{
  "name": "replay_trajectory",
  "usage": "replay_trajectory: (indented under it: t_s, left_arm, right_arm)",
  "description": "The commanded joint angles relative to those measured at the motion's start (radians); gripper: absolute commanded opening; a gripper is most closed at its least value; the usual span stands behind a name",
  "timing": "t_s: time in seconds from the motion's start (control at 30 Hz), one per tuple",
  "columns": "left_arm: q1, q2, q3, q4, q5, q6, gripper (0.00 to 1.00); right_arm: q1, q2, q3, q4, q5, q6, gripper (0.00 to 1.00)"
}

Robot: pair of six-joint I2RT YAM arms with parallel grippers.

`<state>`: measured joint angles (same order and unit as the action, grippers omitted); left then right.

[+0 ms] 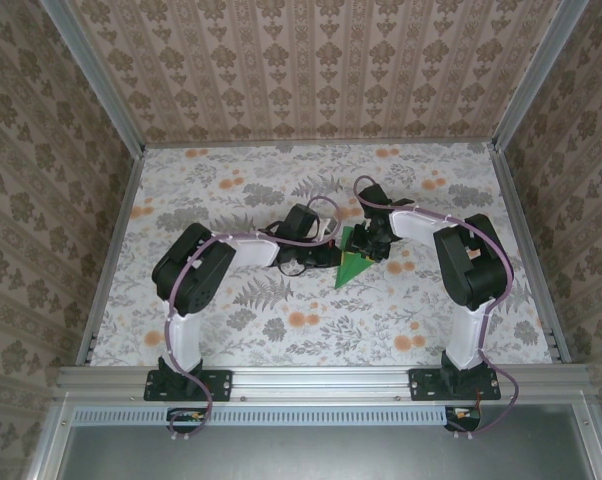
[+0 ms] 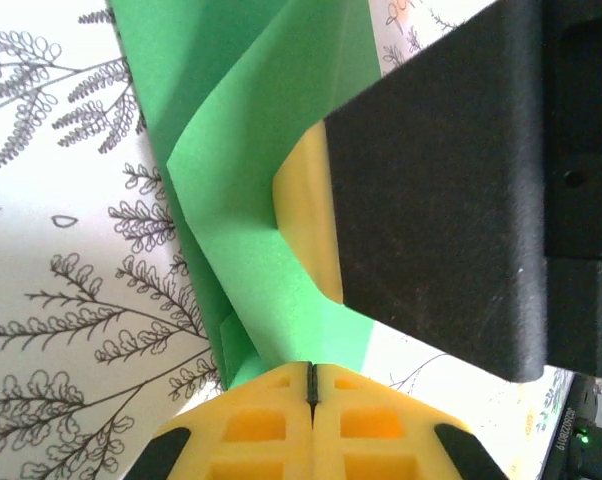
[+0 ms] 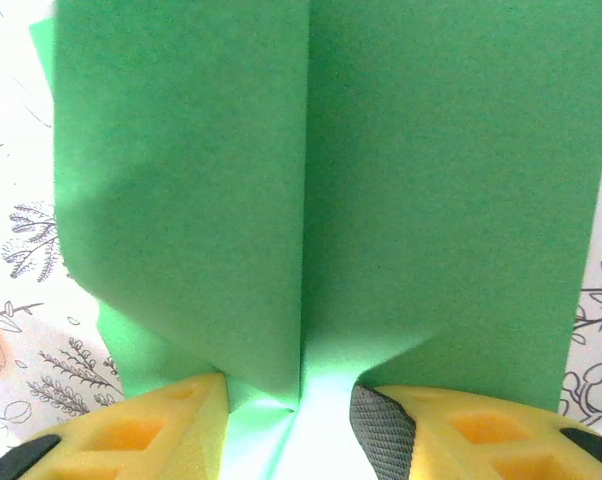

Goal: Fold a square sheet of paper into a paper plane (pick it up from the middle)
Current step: Fourth fold the wing at the center of the table.

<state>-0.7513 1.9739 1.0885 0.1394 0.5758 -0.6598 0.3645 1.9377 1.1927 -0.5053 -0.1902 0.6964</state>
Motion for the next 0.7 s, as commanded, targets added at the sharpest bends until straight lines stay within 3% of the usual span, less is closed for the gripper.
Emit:
replay_trajectory:
  t_s: [0.0, 0.67]
  left_arm:
    - [-0.008, -0.044, -0.011, 0.008, 0.008, -0.009, 0.05]
    - [0.003, 0.006, 0.046, -0.107, -0.083, 0.008, 0.03]
  right_arm:
    - [0.007, 0.230, -0.108, -0.070, 0.120, 0.018, 0.48]
    - [0.008, 0.227, -0.120, -0.052, 0.095, 0.040, 0.46]
